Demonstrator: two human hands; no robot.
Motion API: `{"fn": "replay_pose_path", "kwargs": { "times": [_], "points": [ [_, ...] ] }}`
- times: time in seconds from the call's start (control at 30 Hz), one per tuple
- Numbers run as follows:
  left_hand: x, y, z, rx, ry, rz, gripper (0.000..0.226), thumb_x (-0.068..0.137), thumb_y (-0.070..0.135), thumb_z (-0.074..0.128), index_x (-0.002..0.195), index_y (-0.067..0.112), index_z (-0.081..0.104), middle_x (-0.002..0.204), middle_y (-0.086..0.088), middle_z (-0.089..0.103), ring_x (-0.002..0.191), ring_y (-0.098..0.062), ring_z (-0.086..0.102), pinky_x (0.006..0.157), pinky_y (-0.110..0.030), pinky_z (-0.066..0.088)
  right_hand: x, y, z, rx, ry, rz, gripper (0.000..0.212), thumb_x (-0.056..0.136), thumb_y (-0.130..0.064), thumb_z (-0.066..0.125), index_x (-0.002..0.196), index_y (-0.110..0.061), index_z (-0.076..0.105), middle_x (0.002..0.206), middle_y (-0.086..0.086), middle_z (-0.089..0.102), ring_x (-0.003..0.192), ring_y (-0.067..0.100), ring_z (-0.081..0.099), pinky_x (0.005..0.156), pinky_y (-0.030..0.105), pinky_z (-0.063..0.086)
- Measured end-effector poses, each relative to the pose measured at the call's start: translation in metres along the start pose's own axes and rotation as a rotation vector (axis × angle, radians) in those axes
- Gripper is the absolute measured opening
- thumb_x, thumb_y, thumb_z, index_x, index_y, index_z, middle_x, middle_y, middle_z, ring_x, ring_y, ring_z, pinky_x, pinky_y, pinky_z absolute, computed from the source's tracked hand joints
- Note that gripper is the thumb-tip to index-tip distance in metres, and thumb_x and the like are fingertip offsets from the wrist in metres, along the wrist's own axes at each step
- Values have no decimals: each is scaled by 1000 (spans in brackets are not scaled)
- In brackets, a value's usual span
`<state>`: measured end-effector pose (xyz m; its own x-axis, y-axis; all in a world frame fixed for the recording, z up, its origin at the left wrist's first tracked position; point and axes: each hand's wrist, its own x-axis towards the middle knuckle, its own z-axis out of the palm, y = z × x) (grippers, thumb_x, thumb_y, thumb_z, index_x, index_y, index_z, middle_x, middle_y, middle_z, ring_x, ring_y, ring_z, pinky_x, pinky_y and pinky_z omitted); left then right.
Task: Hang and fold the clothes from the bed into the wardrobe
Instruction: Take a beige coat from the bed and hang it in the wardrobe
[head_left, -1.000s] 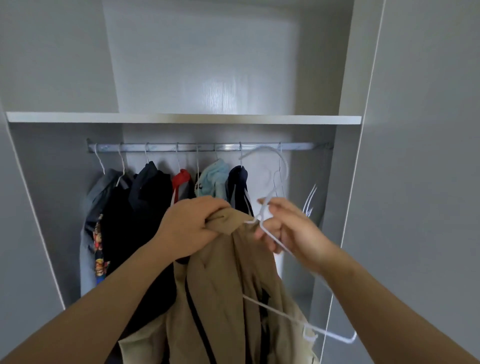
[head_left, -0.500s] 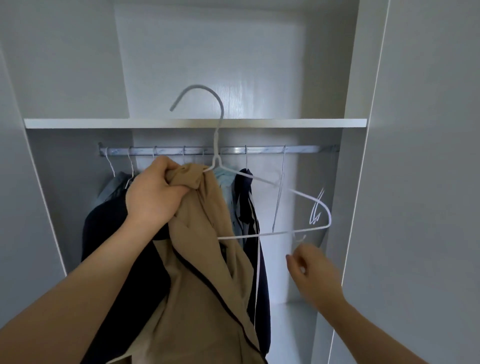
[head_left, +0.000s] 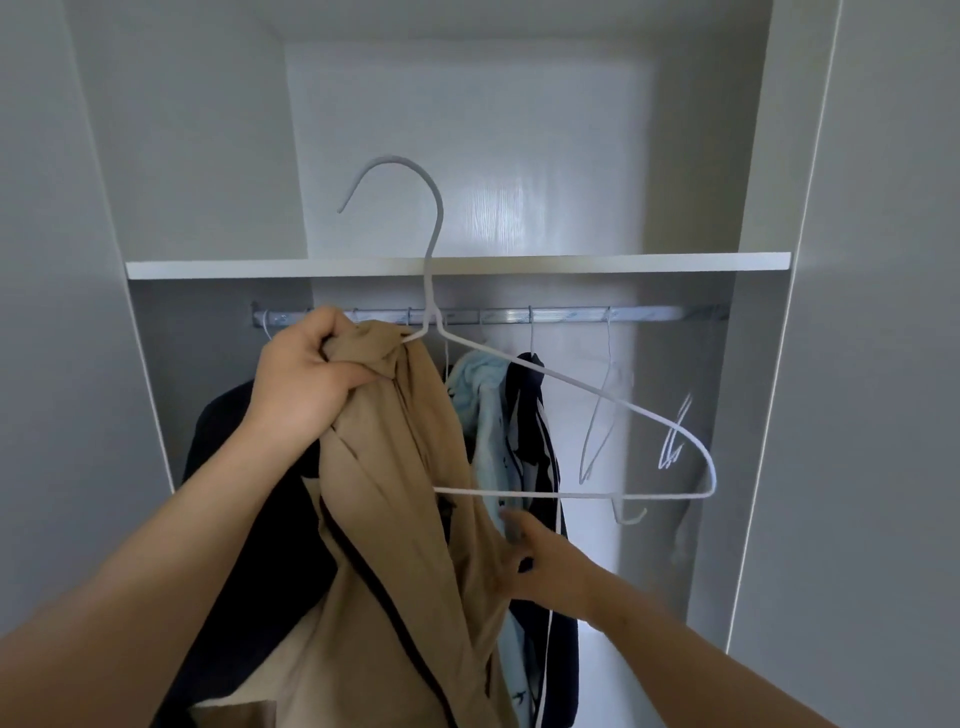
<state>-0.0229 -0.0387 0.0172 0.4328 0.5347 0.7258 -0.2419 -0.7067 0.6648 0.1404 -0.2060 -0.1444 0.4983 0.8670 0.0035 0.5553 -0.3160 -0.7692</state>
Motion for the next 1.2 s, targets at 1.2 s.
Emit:
{"fn": "replay_pose_path", "kwargs": {
  "times": [1.2],
  "points": [
    [-52, -34, 42, 713, -179, 385, 15, 67, 18, 55, 59, 18, 42, 55, 1, 48, 47, -22, 52, 41, -26, 36, -11, -79, -52, -932, 508, -141, 20, 96, -17, 38, 114, -10, 31, 89, 7, 61, 66, 30, 51, 48, 31, 23]
  ]
}}
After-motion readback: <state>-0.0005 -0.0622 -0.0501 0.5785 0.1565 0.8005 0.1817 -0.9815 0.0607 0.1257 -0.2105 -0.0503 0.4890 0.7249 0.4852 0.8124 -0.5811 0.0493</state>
